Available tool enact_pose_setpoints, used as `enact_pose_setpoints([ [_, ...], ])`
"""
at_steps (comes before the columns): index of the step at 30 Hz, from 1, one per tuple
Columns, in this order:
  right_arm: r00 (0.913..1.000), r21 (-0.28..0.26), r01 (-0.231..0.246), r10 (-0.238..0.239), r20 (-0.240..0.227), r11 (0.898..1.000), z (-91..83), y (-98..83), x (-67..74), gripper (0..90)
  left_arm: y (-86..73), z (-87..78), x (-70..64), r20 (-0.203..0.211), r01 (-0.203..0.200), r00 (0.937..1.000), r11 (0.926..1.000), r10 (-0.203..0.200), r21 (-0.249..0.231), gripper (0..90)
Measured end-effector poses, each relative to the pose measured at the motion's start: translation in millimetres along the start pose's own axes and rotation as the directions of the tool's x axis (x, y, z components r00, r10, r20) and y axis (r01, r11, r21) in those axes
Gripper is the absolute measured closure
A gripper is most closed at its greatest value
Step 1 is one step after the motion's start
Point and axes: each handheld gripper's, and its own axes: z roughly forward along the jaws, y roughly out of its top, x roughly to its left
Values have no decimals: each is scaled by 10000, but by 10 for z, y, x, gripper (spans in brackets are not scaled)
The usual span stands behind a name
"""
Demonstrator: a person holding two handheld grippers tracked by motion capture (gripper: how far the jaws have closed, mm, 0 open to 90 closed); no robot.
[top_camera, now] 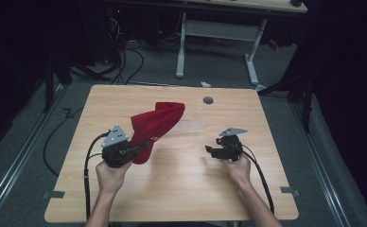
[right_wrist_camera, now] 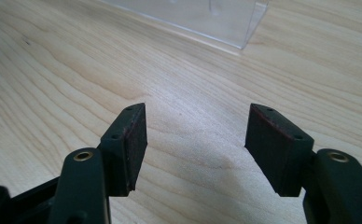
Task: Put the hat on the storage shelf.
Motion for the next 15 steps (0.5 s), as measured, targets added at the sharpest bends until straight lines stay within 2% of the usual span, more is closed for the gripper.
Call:
enact_pose_setpoints([
  [7,9988,148,311,-316,367,9994,85,-31,40,362,109,-18,61,-524,117,9985,9990,-140,-443,848],
  [15,9990,62,157,-159,427,9999,102,-34,31,359,171,18,121,-571,246,9980,9970,-288,-730,848],
])
